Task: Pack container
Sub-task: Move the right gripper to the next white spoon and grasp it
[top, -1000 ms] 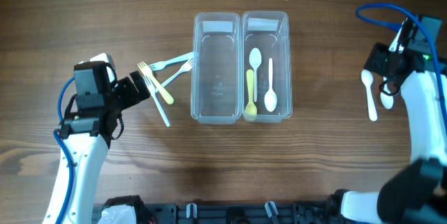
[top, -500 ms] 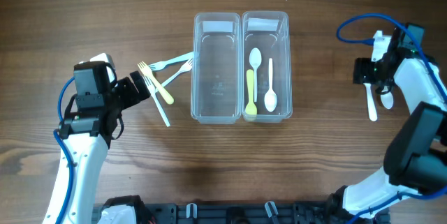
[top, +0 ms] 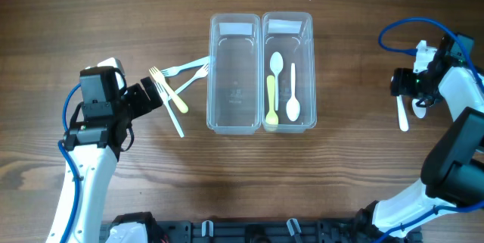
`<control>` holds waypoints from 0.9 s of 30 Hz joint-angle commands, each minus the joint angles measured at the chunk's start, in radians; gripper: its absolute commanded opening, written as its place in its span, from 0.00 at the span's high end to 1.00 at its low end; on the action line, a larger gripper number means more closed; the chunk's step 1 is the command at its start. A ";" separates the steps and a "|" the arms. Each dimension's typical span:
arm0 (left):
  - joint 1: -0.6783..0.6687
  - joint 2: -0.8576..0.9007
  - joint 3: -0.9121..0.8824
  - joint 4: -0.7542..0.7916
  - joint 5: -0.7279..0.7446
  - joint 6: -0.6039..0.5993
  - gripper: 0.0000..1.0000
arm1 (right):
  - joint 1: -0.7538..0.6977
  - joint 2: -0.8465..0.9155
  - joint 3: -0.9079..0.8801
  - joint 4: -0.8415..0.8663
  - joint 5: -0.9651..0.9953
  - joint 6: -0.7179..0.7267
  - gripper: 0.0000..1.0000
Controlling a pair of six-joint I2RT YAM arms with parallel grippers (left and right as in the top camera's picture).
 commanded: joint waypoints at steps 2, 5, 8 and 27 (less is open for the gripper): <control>-0.004 0.005 0.016 0.003 -0.005 0.024 0.00 | 0.002 0.058 -0.003 -0.015 -0.043 0.034 0.35; -0.004 0.005 0.016 0.003 -0.005 0.024 0.00 | 0.002 0.079 -0.003 -0.034 -0.040 0.059 0.41; -0.004 0.005 0.016 0.003 -0.005 0.024 0.00 | 0.002 0.094 -0.003 -0.049 -0.031 0.071 0.45; -0.004 0.005 0.016 0.003 -0.005 0.024 0.00 | 0.020 0.062 0.022 -0.198 0.034 0.375 0.93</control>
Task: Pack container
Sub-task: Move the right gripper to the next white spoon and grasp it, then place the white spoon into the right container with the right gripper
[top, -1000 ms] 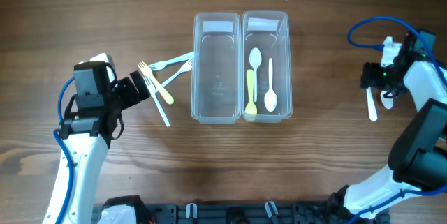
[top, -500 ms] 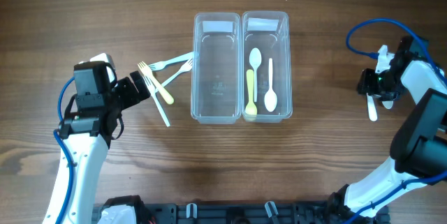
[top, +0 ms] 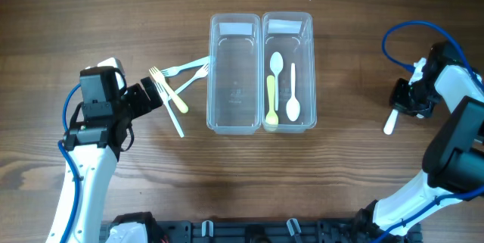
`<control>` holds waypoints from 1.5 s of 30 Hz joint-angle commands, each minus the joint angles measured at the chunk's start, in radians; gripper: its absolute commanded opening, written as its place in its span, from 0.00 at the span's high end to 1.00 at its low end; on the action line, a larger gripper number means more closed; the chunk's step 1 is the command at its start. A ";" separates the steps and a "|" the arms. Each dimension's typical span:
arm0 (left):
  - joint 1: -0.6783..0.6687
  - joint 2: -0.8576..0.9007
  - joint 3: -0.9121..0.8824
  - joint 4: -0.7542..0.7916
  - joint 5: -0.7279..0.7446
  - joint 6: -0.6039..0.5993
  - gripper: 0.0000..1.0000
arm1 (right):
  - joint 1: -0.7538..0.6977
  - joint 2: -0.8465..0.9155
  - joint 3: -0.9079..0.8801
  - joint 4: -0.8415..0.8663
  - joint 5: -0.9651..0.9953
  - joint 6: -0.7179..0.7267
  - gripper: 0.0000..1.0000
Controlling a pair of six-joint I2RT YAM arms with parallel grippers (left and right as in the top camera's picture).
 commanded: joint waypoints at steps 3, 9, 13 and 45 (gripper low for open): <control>-0.004 0.005 0.016 0.003 -0.005 0.024 0.00 | 0.058 -0.065 0.041 -0.037 -0.018 0.084 0.93; -0.004 0.005 0.016 0.003 -0.005 0.024 0.00 | 0.189 -0.237 0.119 -0.046 -0.098 0.092 0.96; -0.004 0.005 0.016 0.003 -0.005 0.024 0.00 | 0.300 -0.358 0.155 -0.035 -0.138 0.139 0.96; -0.004 0.005 0.016 0.003 -0.005 0.024 0.00 | 0.690 -0.391 0.165 0.150 0.029 0.126 0.48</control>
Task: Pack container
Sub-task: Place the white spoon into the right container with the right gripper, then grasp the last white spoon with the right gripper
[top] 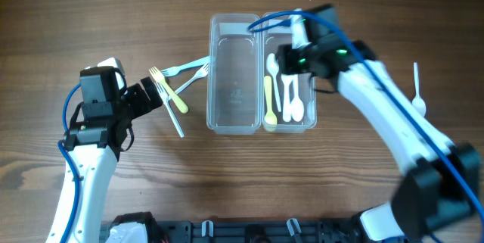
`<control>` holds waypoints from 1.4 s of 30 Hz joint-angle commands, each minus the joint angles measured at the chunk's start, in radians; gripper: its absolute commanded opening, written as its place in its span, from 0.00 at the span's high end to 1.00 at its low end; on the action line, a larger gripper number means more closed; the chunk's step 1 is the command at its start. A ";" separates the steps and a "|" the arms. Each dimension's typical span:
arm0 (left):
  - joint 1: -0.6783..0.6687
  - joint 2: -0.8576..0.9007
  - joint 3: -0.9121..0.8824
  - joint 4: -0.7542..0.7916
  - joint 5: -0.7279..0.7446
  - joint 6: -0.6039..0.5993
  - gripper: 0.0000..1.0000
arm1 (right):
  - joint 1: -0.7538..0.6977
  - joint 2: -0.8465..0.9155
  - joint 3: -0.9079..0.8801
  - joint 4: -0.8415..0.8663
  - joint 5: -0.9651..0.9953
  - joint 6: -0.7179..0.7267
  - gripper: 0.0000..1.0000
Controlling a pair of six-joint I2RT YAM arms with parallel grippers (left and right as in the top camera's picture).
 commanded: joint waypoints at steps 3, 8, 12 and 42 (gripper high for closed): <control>-0.004 0.005 0.016 0.003 -0.005 0.024 0.01 | -0.187 -0.178 0.041 -0.042 0.290 -0.019 0.41; -0.004 0.005 0.016 0.003 -0.005 0.024 0.00 | -0.433 -0.182 0.030 -0.098 0.341 -0.043 0.38; -0.004 0.005 0.016 0.003 -0.005 0.024 0.00 | -0.643 -0.121 -0.024 -0.098 0.290 -0.037 0.38; -0.004 0.005 0.016 0.003 -0.005 0.024 0.00 | -0.845 0.300 -0.069 0.054 0.112 -0.392 0.35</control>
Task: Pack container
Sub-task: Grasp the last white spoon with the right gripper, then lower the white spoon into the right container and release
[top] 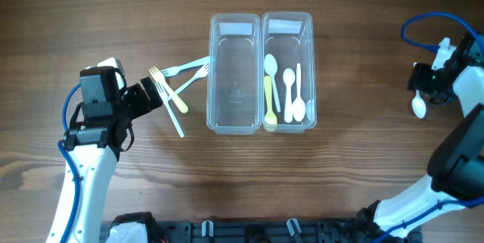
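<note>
Two clear containers stand side by side at the table's middle. The left container holds nothing. The right container holds several spoons, white ones and a yellow one. A few forks, white and one yellow, lie on the table left of the containers. My left gripper rests at their handle ends, its jaws apart. At the far right, my right gripper sits over the handle of a white spoon lying on the table. Its fingers are not distinct.
The wooden table carries nothing else. The right arm's blue cable loops above the right gripper near the table's right edge. The arm bases stand along the front edge.
My right gripper was over the right container with a white spoon. That spoon now lies in the container, and the gripper is at the far right over another white spoon. The left arm is unchanged.
My right gripper stood at a white spoon on the table's right side, then held it a little lower and to the left. Then it was over the right container with it. Now that spoon lies inside, and the gripper is back at the right.
</note>
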`<control>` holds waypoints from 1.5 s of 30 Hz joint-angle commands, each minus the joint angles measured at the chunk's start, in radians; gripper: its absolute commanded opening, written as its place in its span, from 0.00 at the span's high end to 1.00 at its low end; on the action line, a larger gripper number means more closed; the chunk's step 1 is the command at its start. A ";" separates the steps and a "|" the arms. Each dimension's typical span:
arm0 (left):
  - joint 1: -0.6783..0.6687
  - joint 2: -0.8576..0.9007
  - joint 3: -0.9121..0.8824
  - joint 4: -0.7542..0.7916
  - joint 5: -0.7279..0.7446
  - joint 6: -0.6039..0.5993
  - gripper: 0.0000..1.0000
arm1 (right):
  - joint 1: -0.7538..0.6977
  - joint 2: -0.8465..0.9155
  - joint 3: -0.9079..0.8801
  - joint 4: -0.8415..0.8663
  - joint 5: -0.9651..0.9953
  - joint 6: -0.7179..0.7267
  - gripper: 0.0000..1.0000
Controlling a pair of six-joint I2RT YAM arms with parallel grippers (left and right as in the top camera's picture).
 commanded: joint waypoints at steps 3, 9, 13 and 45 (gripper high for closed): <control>-0.004 0.005 0.016 0.003 -0.005 0.024 0.00 | 0.002 0.073 -0.004 0.009 0.010 0.016 0.36; -0.004 0.005 0.016 0.003 -0.005 0.024 0.00 | 0.002 0.104 -0.004 0.002 0.006 0.053 0.58; -0.004 0.005 0.016 0.003 -0.005 0.024 0.00 | 0.003 0.100 -0.003 -0.031 -0.019 0.158 0.85; -0.004 0.005 0.016 0.003 -0.005 0.024 0.00 | 0.880 -0.263 -0.015 -0.063 -0.105 0.489 0.95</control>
